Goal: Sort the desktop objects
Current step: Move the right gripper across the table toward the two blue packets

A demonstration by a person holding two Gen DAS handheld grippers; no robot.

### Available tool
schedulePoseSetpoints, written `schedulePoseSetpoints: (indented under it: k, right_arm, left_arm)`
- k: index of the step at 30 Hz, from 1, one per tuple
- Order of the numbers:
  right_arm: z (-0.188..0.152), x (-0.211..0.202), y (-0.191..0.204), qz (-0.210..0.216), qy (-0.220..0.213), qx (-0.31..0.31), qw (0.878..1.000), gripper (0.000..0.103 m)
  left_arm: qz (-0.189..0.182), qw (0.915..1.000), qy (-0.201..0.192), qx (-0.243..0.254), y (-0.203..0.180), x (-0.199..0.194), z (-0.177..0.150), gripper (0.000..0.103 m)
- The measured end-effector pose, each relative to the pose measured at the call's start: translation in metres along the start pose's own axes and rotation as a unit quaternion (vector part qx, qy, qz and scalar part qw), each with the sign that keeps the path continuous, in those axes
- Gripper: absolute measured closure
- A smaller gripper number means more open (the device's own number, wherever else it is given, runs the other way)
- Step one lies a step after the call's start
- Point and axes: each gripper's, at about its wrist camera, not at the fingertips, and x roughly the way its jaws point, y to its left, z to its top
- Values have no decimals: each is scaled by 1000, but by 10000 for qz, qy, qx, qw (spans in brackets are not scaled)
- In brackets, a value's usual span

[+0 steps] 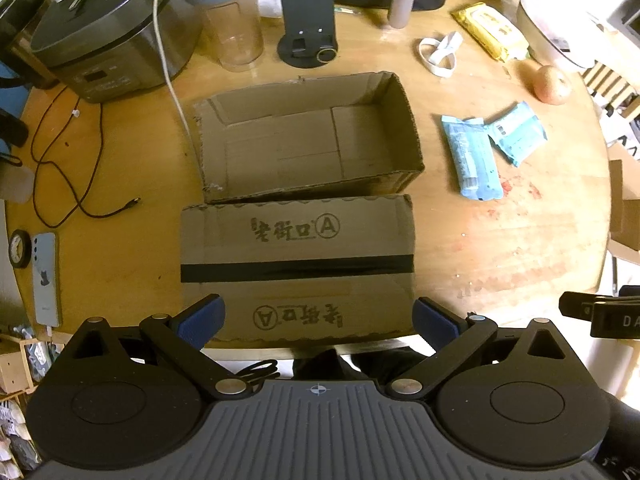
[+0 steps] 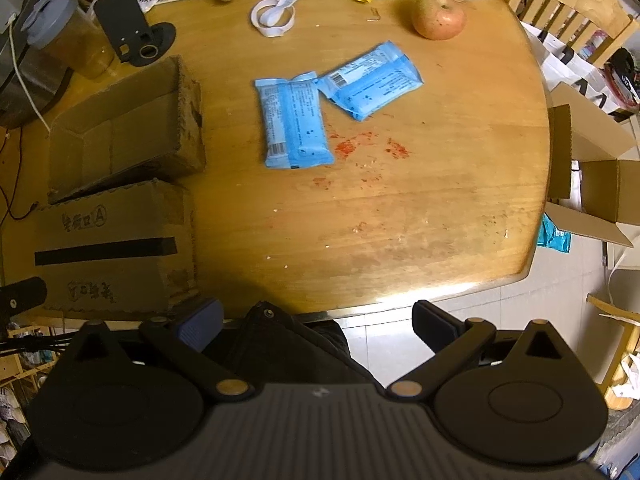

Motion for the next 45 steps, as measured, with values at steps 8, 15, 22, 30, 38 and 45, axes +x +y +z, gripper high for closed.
schedulePoseSetpoints:
  k: [8,15,22,30,38,45]
  right_arm:
    - [-2,0,-15,-3,-6,160,9999,0]
    - [-3,0,-26,-22,-12,261,9997,0]
    - [-6,0,-34,-35,-22,350,9994,0]
    - [-6,0,-42,-16,-71,389,9992,0]
    - [2,2,-41,35,-159,304,9994,0]
    - [9,14,-40,-4,-158,282,9995,0]
  left_arm:
    - [-32,9998,11,190,-15,1,3,0]
    - [-47,9995,51,312,-24,3,4,0]
    - [-66,9991,51,410,-34,5,6,0]
    - [-101,9985,84,531,-44,9,10,0]
    - [-171,9982,68,579,-48,14,17,0]
    - [-275,9976,9,637,-47,31,22,0]
